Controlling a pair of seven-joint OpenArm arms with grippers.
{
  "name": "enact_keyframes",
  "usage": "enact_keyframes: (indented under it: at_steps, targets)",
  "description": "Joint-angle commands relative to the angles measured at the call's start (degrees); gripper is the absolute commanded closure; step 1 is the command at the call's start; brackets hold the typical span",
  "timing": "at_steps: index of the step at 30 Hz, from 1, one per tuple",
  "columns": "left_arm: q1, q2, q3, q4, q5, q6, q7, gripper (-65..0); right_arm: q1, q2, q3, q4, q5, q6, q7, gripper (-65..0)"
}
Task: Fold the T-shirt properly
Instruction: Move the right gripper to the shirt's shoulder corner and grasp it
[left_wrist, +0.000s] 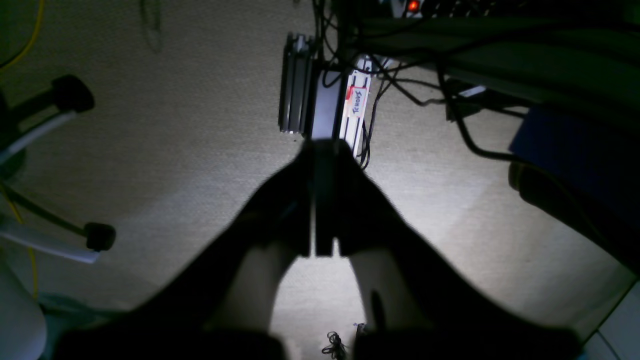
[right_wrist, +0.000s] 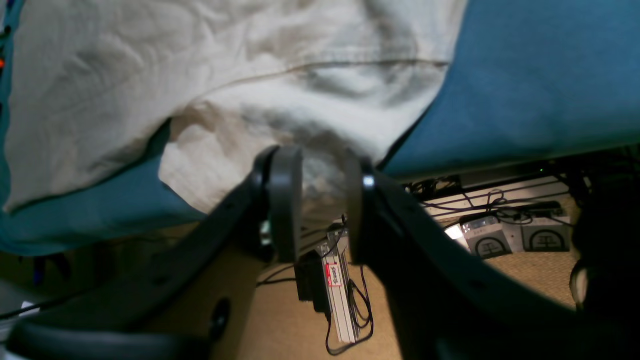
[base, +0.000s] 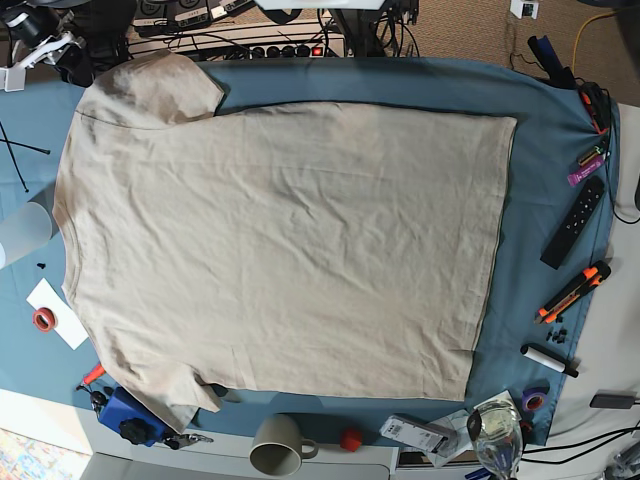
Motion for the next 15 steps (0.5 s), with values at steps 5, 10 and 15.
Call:
enact_keyframes:
  at_steps: [5, 10, 15]
  targets:
    - [1.1, -0.3, -0.3, 0.6, -0.2, -0.2, -0.2, 0.0, -0.7, 1.9, 3.3, 0.8, 2.1, 0.5, 0.8, -34.0]
    - [1.1, -0.3, -0.3, 0.7, -0.2, -0.2, -0.2, 0.0, -0.6, 1.9, 5.9, 0.8, -0.5, 0.5, 1.0, -34.0]
    - [1.1, -0.3, -0.3, 2.9, -0.2, -0.2, 0.4, 0.0, 1.8, 1.9, 5.9, -1.2, -1.6, 0.5, 1.5, -33.9]
